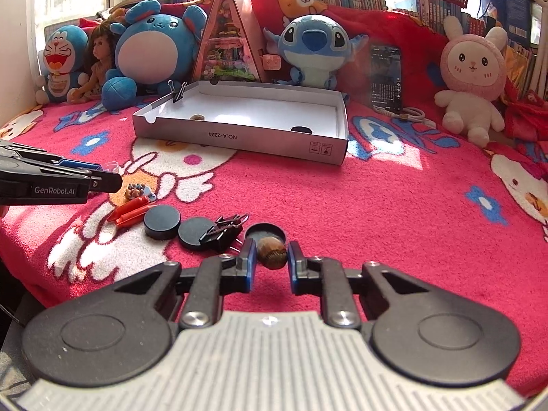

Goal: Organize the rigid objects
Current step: 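Close the right gripper on a second walnut while the left gripper grasps the clear dome, then carry the walnut in the right gripper into the box while the left carries the dome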

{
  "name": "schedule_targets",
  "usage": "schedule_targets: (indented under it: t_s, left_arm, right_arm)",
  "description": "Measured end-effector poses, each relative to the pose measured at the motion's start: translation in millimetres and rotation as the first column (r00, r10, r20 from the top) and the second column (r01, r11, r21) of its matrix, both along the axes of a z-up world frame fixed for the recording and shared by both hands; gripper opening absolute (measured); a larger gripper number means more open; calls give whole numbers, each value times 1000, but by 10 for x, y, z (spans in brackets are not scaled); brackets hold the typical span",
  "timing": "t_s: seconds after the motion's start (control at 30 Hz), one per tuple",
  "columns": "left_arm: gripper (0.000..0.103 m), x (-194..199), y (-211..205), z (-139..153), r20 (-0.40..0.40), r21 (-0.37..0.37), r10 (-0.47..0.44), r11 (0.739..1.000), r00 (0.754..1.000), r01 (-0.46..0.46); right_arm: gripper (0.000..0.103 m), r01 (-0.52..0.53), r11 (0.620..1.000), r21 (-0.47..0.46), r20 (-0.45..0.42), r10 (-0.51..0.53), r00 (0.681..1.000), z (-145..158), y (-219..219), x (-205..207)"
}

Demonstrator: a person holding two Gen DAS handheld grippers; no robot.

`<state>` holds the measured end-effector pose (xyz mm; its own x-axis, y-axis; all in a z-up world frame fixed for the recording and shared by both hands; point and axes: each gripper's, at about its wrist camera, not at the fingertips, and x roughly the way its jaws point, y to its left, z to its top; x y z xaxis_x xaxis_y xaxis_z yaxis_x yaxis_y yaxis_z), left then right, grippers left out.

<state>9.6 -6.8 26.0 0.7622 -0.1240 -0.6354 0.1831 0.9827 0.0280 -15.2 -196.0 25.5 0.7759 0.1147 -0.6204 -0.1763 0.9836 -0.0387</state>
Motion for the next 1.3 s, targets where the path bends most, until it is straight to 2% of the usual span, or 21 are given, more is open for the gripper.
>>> schedule_targets:
  t_s: [0.4, 0.73, 0.97, 1.3]
  left_arm:
    - [27, 430, 114, 231, -2, -53, 17, 998, 1000, -17]
    - [27, 872, 115, 421, 12, -81, 21, 996, 1000, -20]
    - [27, 1204, 82, 457, -2, -68, 22, 997, 1000, -22]
    - [27, 1649, 30, 391, -91, -62, 22, 998, 996, -28]
  right_arm:
    - [24, 82, 996, 29, 48, -84, 995, 269, -153, 441]
    - [23, 118, 986, 116, 49, -124, 991, 451, -270, 927]
    - [23, 160, 969, 187, -16, -160, 987, 458, -416, 1322]
    - [24, 205, 954, 219, -125, -181, 976, 356, -502, 1789]
